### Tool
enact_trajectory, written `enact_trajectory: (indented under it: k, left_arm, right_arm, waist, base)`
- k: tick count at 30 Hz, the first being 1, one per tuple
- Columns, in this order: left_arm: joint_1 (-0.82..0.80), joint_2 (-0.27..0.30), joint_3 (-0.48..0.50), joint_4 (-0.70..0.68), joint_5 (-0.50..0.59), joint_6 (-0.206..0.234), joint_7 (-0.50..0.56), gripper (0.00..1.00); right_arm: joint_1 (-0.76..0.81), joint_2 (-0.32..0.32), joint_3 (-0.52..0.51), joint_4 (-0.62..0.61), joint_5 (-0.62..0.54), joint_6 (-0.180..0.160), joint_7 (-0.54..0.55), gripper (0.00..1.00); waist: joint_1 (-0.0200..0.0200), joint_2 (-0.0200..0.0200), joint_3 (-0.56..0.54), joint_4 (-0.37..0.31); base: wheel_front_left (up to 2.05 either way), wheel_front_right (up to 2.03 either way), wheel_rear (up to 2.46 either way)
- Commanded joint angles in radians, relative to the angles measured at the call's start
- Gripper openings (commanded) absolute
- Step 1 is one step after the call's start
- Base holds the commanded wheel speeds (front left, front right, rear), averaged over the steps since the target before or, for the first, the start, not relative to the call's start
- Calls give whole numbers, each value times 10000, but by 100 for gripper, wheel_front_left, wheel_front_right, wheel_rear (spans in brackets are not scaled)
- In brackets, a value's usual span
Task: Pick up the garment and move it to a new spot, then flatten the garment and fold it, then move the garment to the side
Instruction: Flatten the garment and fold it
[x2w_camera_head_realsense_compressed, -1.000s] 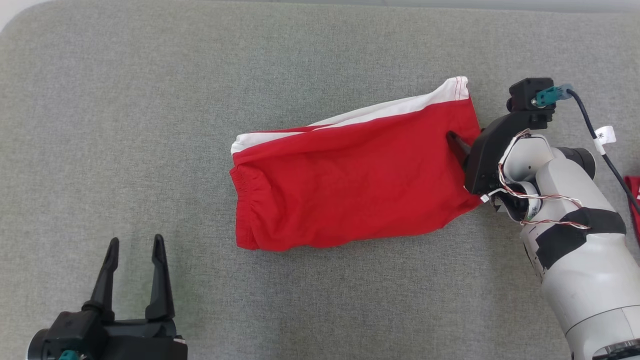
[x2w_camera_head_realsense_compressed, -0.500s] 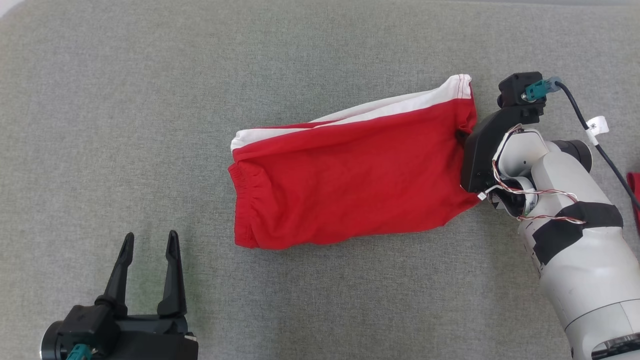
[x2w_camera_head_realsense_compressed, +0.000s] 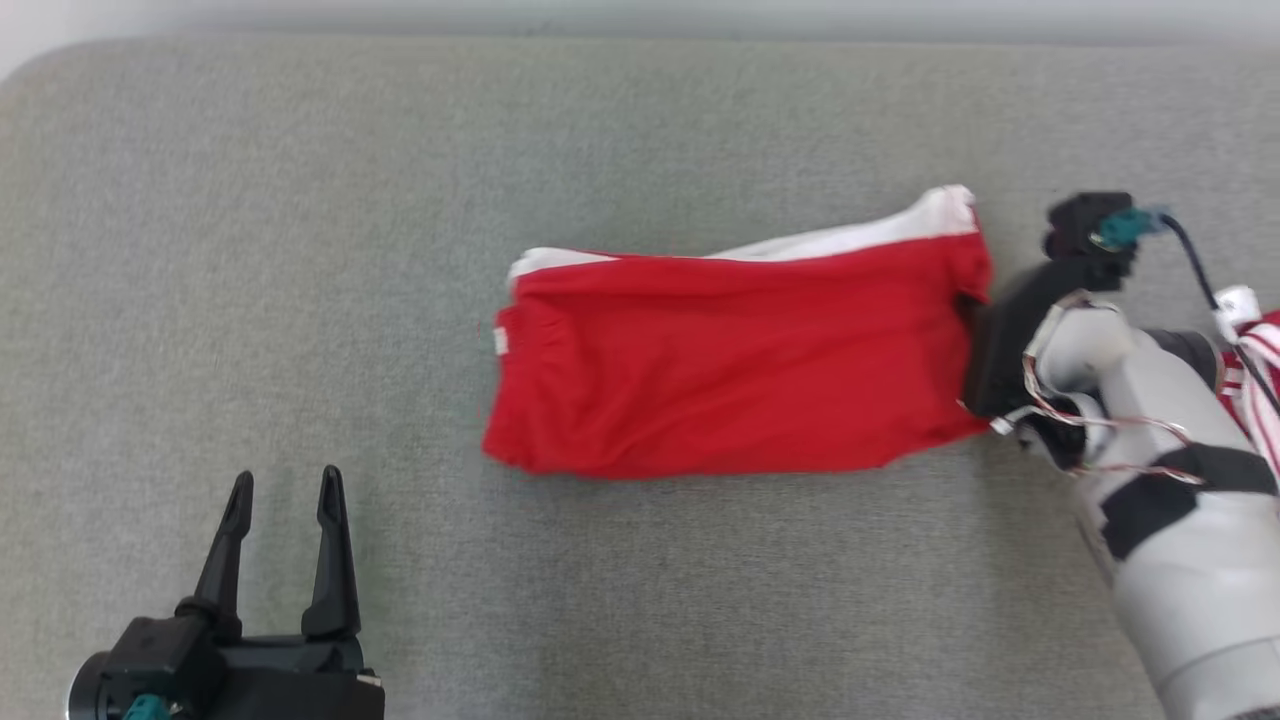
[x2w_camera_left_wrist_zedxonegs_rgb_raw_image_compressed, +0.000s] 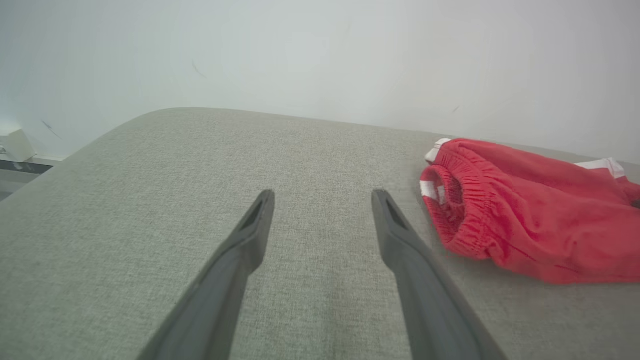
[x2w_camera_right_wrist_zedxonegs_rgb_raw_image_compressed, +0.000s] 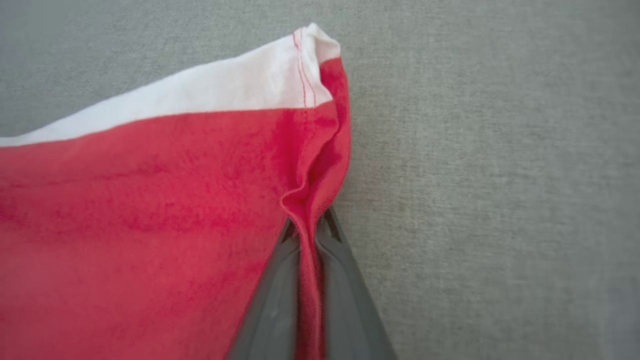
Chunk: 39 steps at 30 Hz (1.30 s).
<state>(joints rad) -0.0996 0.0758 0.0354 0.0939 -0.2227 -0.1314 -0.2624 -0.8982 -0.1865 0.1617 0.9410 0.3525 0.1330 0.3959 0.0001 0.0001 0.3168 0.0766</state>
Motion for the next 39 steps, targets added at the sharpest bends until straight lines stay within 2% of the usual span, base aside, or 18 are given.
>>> enact_trajectory:
  k: [1, 8, 14, 21, 28, 33, 39]
  left_arm:
    - [173, -8, 25, 6, 50, 20, -25, 100]
    - [474, -136, 33, -37, 146, 20, -25, 100]
    - [634, -201, -49, -53, 149, 20, -25, 100]
    - [723, -230, -124, 52, 48, 19, -25, 100]
    - [851, -250, -119, 122, 30, 19, -25, 100]
    - [903, -253, -119, 122, 17, 19, -25, 100]
    - [833, -258, -152, 85, -51, 19, -25, 100]
  right_arm:
    - [331, -248, -73, -10, 24, -49, 5, 0]
    - [766, -1171, -399, -650, -366, -42, 28, 0]
    - [659, -1520, -602, -1424, -716, -42, 376, 0]
    - [436, -1073, 63, -2776, -711, -42, 1042, 0]
    - [884, -664, 1395, -3955, -195, -40, 1756, 0]
    - [1080, -515, 2172, -4320, 115, -42, 2179, 0]
    - [841, -266, 2628, -4122, 233, -40, 2286, 0]
  waist:
    - [-1, -1, -304, -245]
    - [-1, -1, -785, -626]
    - [-1, -1, -929, -580]
    - [-1, -1, -1012, -261]
    - [-1, -1, -1196, 140]
    - [-1, -1, -1237, 337]
    - [-1, -1, -1137, 466]
  base:
    - [0, 0, 0]
    - [0, 0, 0]
    - [0, 0, 0]
    - [0, 0, 0]
    - [0, 0, 0]
    - [0, 0, 0]
    - [0, 0, 0]
